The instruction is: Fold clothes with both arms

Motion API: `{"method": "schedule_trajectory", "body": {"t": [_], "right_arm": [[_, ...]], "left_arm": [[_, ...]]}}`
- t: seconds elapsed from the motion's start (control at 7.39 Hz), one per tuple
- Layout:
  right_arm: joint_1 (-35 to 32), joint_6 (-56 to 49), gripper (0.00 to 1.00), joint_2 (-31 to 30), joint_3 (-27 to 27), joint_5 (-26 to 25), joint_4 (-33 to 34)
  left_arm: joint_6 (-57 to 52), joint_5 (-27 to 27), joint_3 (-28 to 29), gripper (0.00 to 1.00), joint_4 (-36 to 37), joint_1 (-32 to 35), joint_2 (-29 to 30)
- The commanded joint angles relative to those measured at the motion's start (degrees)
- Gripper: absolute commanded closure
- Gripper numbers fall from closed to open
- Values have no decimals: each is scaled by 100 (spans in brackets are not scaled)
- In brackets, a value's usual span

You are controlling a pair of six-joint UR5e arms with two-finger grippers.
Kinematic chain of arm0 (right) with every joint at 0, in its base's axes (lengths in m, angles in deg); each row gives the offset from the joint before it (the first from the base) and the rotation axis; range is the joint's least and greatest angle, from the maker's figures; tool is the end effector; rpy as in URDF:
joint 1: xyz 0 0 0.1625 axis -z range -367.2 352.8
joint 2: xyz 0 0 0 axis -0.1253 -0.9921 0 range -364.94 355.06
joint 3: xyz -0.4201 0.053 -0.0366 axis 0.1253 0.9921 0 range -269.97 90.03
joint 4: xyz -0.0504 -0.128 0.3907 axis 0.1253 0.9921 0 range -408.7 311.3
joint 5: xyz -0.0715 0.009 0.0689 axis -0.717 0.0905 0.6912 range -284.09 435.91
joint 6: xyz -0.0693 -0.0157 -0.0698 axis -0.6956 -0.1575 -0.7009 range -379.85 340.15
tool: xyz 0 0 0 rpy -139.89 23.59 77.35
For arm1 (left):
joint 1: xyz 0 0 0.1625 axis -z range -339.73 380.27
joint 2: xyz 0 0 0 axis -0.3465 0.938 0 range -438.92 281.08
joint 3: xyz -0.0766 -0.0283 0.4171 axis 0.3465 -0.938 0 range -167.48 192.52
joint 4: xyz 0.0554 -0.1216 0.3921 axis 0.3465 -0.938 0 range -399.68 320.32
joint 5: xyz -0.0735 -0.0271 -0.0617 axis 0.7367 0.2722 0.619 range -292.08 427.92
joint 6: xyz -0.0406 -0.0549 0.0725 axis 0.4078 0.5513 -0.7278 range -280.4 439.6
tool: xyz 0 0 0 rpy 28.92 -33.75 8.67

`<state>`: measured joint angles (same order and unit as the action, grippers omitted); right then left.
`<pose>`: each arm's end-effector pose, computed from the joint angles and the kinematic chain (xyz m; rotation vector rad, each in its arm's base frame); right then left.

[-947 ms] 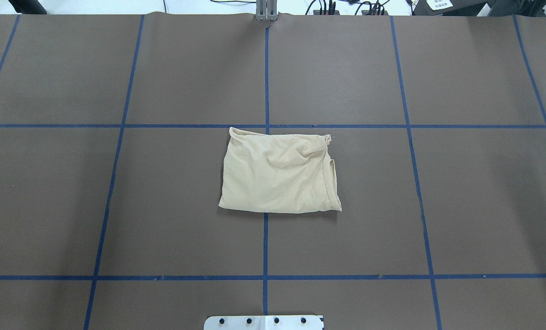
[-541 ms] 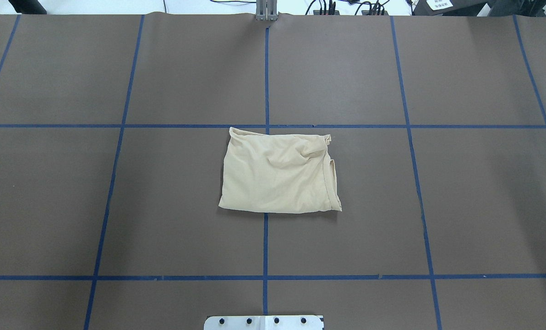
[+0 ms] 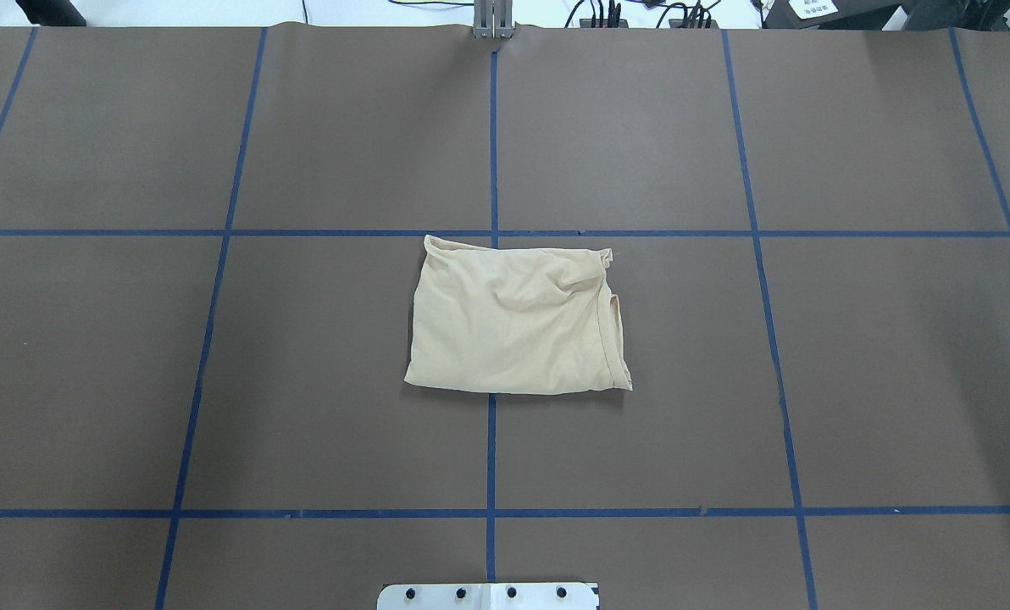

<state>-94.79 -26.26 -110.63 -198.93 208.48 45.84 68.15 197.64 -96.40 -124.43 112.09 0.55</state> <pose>0.0502 -0.3771 0.6248 0.0050 -0.7439 -0.1385 -0.0827 -0.4117 0.5942 0.1325 0.6832 0.1802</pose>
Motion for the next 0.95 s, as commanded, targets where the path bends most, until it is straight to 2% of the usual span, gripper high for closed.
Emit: {"method": "schedule_trajectory", "body": {"t": [0.0, 0.81], "right_arm": [[5, -1, 0, -58, 32, -30, 3], [5, 52, 0, -119, 41, -38, 12]], "left_arm": [[-33, 1, -6, 0, -59, -6, -11], [-50, 1, 64, 0, -165, -6, -28]]}}
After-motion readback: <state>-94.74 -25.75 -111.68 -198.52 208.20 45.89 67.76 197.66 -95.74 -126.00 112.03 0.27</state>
